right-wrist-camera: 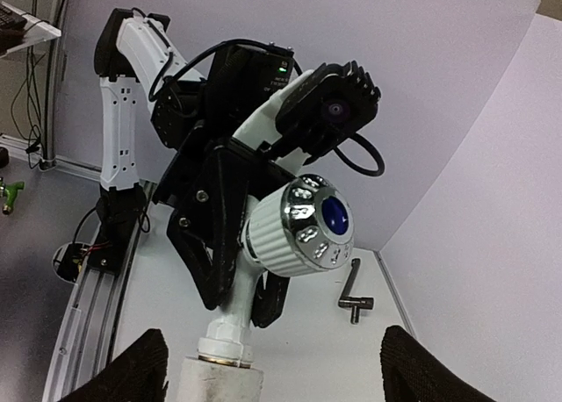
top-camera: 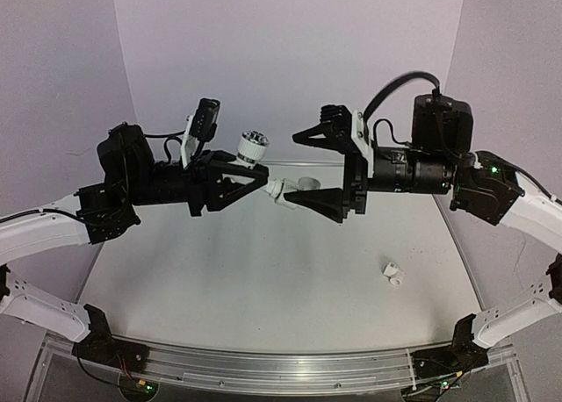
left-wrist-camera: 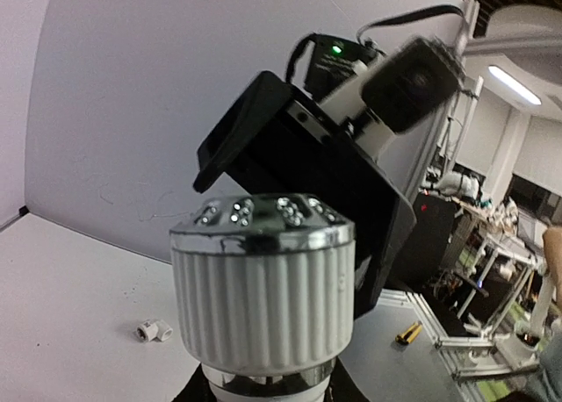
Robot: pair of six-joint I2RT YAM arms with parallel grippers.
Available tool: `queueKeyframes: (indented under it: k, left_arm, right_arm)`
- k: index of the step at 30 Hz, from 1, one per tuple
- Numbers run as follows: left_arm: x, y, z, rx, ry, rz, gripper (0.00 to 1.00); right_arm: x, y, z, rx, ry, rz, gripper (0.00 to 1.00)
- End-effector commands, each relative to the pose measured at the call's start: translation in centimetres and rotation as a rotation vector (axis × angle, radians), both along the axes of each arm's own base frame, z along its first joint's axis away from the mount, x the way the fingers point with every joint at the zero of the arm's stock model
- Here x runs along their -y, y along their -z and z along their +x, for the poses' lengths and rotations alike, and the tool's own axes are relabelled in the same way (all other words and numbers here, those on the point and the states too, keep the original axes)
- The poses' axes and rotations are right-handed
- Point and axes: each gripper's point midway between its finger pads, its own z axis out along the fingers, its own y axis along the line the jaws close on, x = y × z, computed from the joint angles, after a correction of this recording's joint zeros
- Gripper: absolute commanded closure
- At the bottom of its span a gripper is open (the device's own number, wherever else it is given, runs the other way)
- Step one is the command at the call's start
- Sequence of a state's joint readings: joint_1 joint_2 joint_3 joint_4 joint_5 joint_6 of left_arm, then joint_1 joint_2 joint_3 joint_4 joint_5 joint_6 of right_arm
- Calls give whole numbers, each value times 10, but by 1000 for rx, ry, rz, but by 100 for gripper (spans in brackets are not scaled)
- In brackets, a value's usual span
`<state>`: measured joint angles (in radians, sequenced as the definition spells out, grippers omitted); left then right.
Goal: Install the water faucets
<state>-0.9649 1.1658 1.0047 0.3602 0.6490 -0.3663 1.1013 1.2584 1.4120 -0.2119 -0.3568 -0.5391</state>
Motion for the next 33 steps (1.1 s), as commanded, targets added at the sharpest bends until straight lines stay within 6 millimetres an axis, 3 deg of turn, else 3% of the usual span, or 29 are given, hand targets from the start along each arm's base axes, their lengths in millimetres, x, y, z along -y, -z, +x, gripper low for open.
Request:
queueKeyframes:
  k: [1,5,10,14,20,23,33]
  left_arm:
    - [-22,-45,22,-147,-143,-187,100]
    - [-31,-50,30,-303,-141,-292,100]
    - [-31,-51,31,-407,-90,-339,100]
    - [-29,-48,32,-457,-60,-362,100]
    - [-24,-45,32,-491,-13,-378,100]
    - [-21,-43,31,-493,-3,-374,100]
    - [-21,-46,26,-437,17,-373,100]
  right_arm:
    - [13,-6,7,273,51,-28,12]
    - [19,0,11,530,63,-92,10]
    - [18,11,30,796,162,-151,8]
    - [13,11,38,895,205,-157,10]
    - [3,0,46,939,275,-122,22]
    - [1,-4,46,953,287,-105,31]
    - [1,-8,41,895,274,-66,80]
